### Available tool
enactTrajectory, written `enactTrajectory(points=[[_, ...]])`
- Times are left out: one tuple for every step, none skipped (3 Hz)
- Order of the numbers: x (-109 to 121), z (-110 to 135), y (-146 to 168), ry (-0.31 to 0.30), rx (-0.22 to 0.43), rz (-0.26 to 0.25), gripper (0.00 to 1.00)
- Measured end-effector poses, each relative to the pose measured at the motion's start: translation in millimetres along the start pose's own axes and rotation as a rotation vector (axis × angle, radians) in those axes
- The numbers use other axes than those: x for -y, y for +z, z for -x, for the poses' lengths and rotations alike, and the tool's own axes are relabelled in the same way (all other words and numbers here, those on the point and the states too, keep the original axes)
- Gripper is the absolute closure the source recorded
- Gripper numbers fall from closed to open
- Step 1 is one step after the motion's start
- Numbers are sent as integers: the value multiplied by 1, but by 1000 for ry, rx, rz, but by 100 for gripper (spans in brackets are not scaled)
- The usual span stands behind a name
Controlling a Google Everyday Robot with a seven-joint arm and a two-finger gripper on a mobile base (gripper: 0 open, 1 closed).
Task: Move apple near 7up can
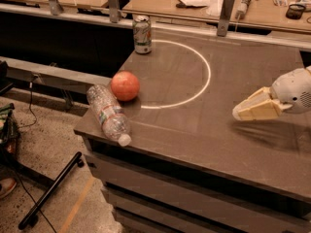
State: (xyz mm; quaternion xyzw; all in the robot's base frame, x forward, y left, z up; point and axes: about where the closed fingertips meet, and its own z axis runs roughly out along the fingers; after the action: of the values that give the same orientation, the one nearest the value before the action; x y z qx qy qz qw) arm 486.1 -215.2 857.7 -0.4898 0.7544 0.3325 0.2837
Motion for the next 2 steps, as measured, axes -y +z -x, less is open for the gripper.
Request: enactTrajectory(points=[[2, 4, 0, -9, -1, -5, 12], [7, 21, 6, -47, -23, -10, 0]])
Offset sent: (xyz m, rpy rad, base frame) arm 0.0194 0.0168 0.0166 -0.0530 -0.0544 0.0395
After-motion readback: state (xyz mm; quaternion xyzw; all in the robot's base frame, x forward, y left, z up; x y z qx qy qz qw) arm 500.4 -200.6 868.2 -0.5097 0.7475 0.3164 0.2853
